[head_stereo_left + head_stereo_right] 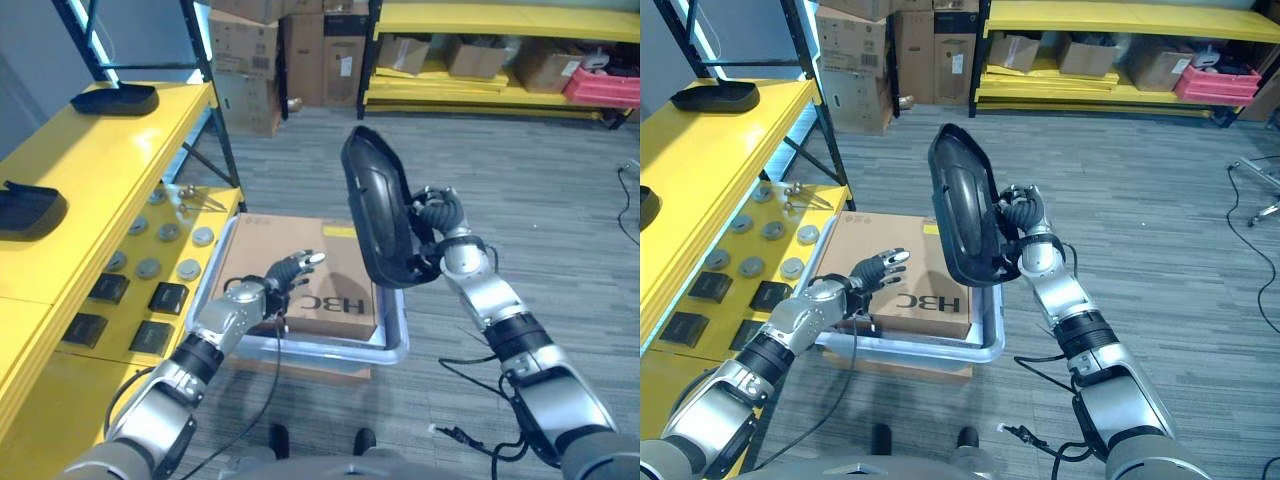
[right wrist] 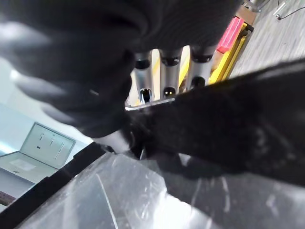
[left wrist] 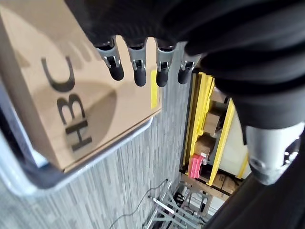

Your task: Move parts from the plastic box to the shelf.

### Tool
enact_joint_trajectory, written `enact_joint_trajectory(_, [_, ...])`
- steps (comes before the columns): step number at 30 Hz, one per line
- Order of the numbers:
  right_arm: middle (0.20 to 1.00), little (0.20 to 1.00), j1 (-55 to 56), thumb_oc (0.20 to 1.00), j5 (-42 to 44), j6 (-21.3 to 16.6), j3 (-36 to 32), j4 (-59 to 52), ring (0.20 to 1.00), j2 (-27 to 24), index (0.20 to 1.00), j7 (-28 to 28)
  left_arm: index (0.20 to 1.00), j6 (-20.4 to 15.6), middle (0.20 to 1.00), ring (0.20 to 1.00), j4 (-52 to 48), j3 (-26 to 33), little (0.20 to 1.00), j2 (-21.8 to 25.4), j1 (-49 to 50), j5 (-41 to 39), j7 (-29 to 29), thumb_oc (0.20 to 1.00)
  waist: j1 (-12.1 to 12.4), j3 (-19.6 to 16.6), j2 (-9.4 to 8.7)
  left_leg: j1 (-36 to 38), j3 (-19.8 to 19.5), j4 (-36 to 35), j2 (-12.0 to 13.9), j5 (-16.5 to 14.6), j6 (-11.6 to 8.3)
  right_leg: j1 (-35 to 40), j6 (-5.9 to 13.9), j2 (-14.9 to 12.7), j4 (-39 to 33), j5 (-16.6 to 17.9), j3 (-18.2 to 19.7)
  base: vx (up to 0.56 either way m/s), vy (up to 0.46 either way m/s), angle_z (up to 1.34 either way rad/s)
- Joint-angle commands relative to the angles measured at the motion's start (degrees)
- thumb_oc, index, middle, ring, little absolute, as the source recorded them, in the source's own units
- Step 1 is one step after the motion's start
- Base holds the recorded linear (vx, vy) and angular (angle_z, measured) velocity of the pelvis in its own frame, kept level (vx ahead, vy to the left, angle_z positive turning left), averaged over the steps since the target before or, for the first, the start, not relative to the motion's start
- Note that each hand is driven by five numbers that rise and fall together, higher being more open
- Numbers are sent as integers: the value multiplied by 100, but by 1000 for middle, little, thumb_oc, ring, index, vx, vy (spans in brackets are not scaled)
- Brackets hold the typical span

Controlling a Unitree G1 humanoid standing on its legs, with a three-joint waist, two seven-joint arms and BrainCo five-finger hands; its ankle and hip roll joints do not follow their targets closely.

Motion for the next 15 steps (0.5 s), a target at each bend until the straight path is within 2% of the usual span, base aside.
enact_joint_trajectory(1, [200, 200, -427, 200, 88, -176, 33, 271, 200, -153, 200, 36, 1000, 271, 1000, 1000, 118, -314, 1000, 72, -144, -630, 12, 1000, 212, -401, -104, -167, 132, 15, 265, -100, -156, -69, 426, -381, 170, -42, 67, 69, 0, -11])
enact_joint_trajectory(2, [200, 200, -415, 200, 111, -119, 94, 289, 200, -99, 200, 99, 1000, 351, 1000, 1000, 51, -352, 1000, -7, -159, -1064, 177, 1000, 186, -422, -104, -146, 160, 16, 262, -109, -150, -66, 432, -388, 178, -41, 88, 60, 2, -8])
enact_joint_trajectory(7, [200, 200, -287, 200, 29, -44, 158, 228, 200, -51, 200, 239, 1000, 259, 1000, 1000, -173, -242, 1000, -30, -144, -1527, 343, 1000, 177, -456, -105, -115, 165, 6, 258, -130, -141, -55, 428, -385, 189, -63, 101, 45, 7, -2])
enact_joint_trajectory(15, [200, 200, -197, 200, -82, 60, 301, 251, 200, 103, 200, 535, 1000, 232, 1000, 1000, -593, -156, 1000, -26, -133, -1774, 251, 1000, 204, -483, -102, -85, 130, -21, 256, -142, -135, -31, 418, -380, 208, -115, 72, 10, 1, 0])
